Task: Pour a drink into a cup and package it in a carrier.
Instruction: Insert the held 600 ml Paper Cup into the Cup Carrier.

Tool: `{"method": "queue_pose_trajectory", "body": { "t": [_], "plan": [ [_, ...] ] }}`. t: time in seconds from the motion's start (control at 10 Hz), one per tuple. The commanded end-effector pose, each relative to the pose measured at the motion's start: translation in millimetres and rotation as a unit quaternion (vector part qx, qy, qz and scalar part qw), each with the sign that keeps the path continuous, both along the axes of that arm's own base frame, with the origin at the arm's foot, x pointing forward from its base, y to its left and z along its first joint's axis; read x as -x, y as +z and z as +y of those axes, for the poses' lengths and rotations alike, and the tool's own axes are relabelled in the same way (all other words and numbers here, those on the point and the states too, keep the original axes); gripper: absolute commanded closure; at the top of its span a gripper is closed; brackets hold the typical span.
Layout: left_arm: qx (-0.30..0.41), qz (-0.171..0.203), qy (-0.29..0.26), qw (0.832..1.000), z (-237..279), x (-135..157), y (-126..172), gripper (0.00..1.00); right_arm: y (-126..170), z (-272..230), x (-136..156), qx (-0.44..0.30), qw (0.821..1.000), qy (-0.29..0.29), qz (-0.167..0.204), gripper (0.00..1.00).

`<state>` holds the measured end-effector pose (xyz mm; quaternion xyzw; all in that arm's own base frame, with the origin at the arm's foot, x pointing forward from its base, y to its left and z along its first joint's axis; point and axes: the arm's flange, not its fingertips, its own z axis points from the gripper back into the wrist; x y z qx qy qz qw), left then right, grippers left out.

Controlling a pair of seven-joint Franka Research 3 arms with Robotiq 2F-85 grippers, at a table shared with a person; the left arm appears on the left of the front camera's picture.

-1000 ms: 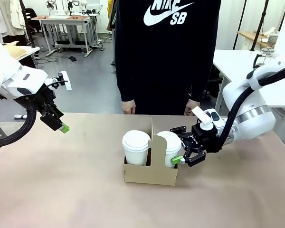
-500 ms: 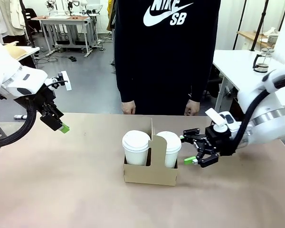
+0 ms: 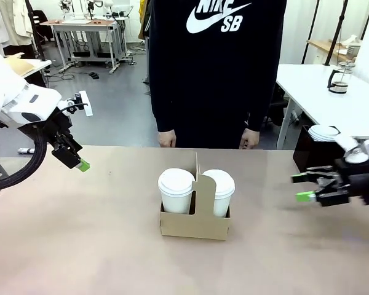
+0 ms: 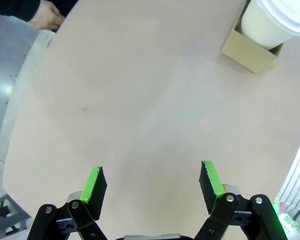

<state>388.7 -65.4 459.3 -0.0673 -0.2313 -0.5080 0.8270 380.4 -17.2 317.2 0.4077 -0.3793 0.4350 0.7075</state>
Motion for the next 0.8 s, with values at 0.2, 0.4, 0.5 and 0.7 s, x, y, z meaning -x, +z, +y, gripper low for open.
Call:
{"method": "queue_pose_trajectory", "body": {
  "t": [0.2, 0.4, 0.5, 0.7],
  "plan": [
    [0.004, 0.004, 0.004, 1.0, 1, 1, 0, 0.06, 50, -47, 54, 0.052, 0.99, -0.069, 0.113, 0.0],
    [0.004, 0.004, 0.004, 1.0, 1, 1, 0, 0.06, 51, -53, 60, 0.068, 0.986, -0.084, 0.129, 0.0],
    [0.004, 0.004, 0.004, 1.0, 1, 1, 0, 0.06, 51, -51, 60, 0.085, 0.982, -0.093, 0.139, 0.0],
    [0.004, 0.004, 0.004, 1.0, 1, 1, 0, 0.06, 56, -71, 25, 0.068, 0.987, -0.083, 0.116, 0.0]
  ]
}}
